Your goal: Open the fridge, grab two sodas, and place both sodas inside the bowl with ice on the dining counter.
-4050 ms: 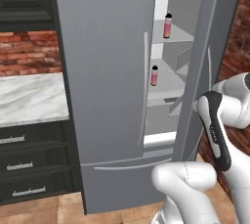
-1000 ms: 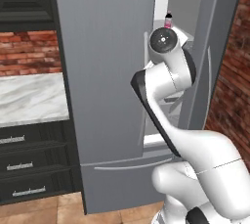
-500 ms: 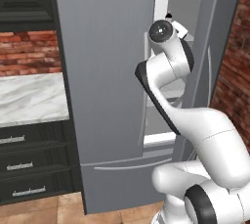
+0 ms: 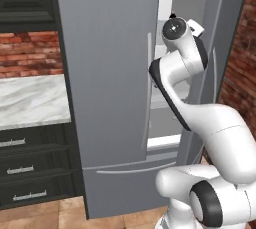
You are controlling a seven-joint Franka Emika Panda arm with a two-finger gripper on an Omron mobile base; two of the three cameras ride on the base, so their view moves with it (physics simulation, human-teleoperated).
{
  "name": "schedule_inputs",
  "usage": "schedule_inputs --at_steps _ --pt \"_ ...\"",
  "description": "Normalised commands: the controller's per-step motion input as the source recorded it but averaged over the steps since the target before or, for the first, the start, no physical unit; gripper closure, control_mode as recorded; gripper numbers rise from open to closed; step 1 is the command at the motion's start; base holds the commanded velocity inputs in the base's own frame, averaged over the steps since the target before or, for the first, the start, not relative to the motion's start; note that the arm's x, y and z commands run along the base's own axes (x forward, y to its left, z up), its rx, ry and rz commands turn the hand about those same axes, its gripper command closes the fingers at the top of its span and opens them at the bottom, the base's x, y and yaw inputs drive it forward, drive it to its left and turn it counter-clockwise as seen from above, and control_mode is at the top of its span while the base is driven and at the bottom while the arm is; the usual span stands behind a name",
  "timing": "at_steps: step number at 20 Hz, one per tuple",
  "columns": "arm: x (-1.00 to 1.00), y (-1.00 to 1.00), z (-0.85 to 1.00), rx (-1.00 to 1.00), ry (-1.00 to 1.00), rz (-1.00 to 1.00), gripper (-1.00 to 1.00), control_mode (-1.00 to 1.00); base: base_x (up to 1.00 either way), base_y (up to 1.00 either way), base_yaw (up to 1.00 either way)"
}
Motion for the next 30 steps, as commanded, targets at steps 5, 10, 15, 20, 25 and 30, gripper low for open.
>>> schedule_inputs --at_steps 5,10,15,20,25,30 --pt "-0.30 -0.48 0.00 0.00 -0.02 -0.08 -1.00 -1.00 0.00 0.00 0.00" --pt "-0.37 -0.48 0.00 0.00 -0.01 -0.10 -1.00 -1.00 0.00 0.00 0.00" --pt "-0.37 -0.71 0.00 0.00 0.00 -0.10 -1.00 -1.00 0.00 0.00 0.00" --pt "-0.21 -0.86 0.05 0.00 0.00 -0.06 -1.00 -1.00 0.00 0.00 0.00" --pt "-0.01 -0.88 0.09 0.02 0.00 -0.03 -1.00 -1.00 0.00 0.00 0.00" --pt "0.00 -0.89 0.11 0.02 0.00 -0.02 -1.00 -1.00 0.00 0.00 0.00"
